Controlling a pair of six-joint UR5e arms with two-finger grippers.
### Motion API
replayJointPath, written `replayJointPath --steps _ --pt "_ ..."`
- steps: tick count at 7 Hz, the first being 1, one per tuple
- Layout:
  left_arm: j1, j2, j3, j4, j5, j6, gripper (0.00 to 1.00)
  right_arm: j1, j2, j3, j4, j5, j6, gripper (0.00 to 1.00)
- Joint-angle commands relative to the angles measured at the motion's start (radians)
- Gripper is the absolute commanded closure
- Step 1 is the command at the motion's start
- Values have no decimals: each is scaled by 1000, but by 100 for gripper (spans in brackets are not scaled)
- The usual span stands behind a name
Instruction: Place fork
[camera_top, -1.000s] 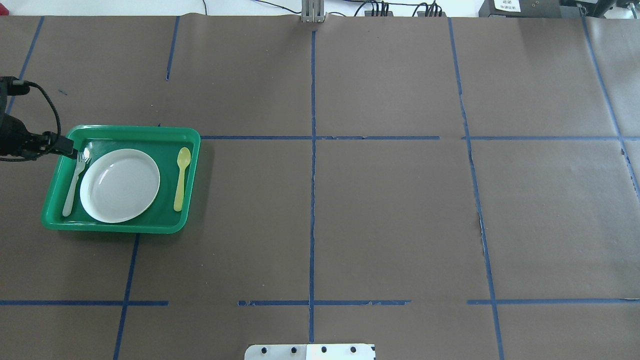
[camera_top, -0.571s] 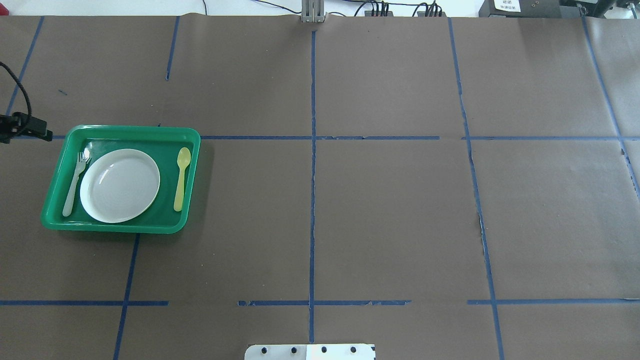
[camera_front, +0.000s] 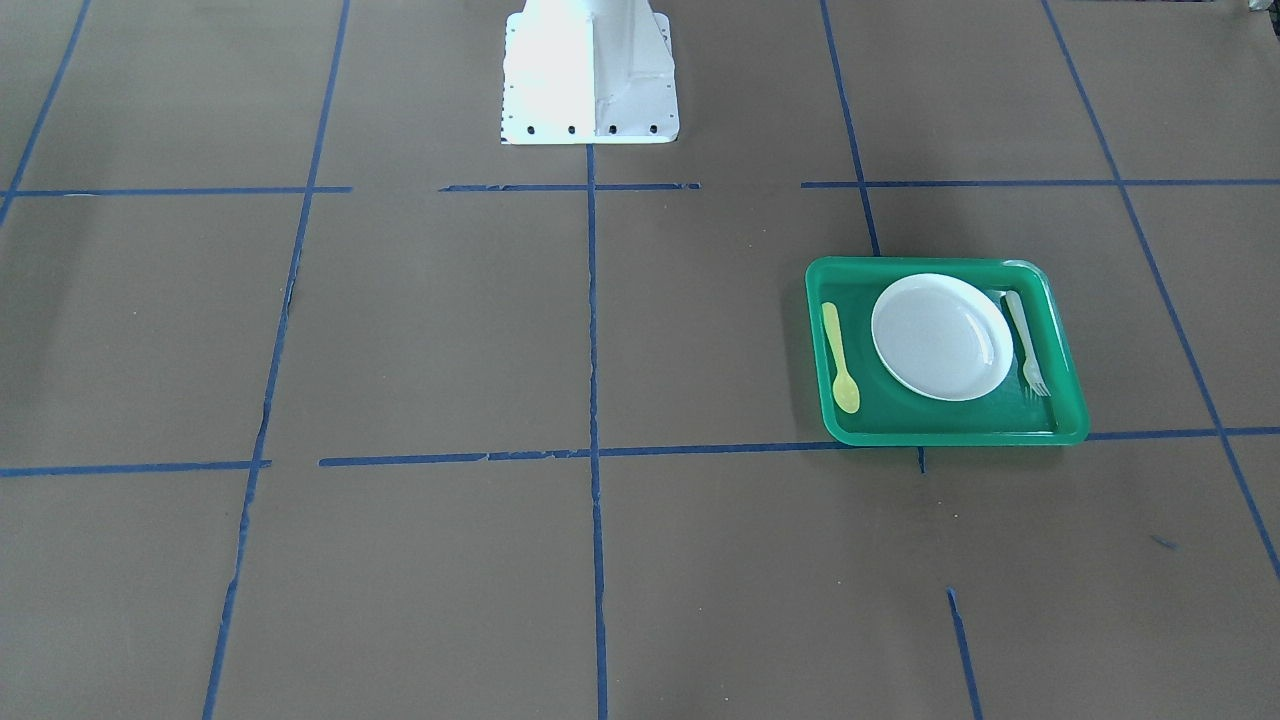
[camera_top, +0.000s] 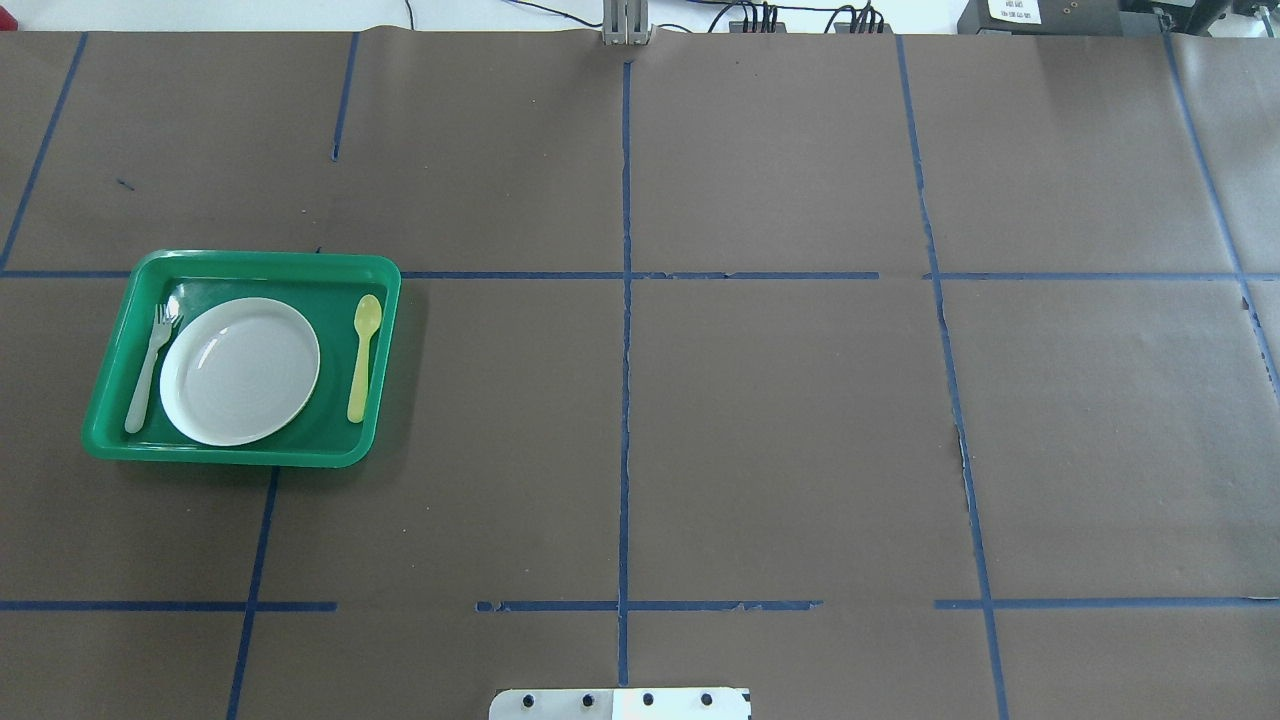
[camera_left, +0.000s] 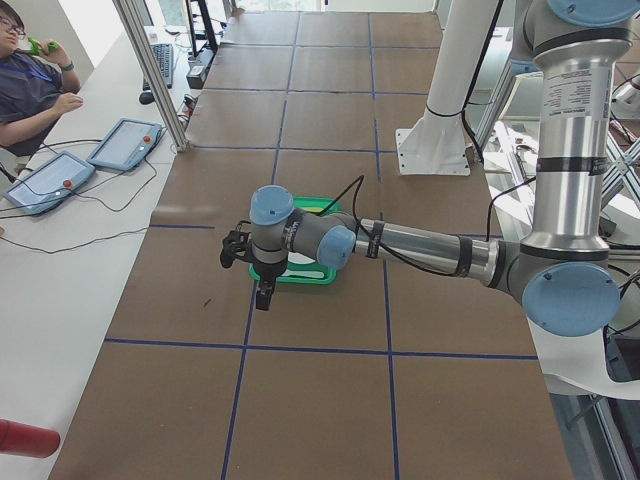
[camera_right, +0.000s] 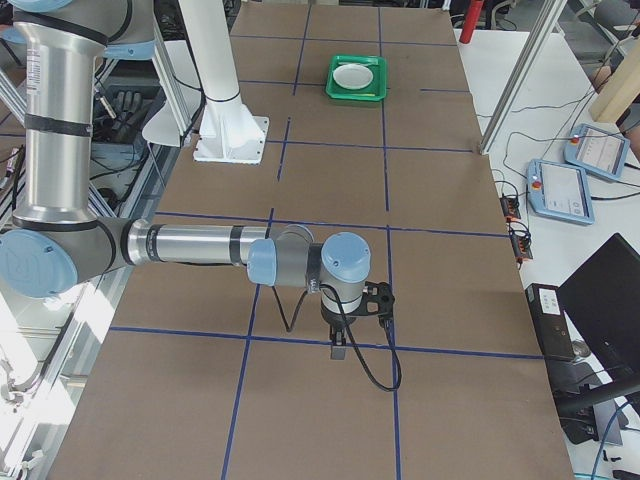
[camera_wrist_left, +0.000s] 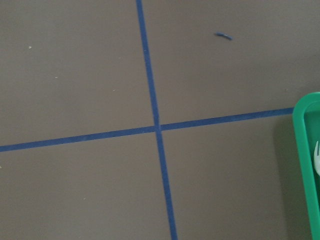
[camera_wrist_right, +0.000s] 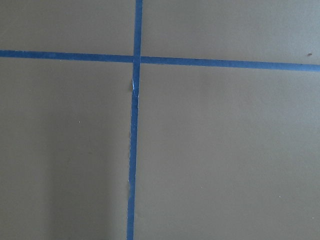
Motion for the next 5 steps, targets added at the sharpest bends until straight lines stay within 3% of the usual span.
replayJointPath --steps 1,5 --pt "-21 15 9 34 -58 36 0 0 0 0 0 0 0 0" --pt "-20 25 52 29 -50 31 0 0 0 0 0 0 0 0"
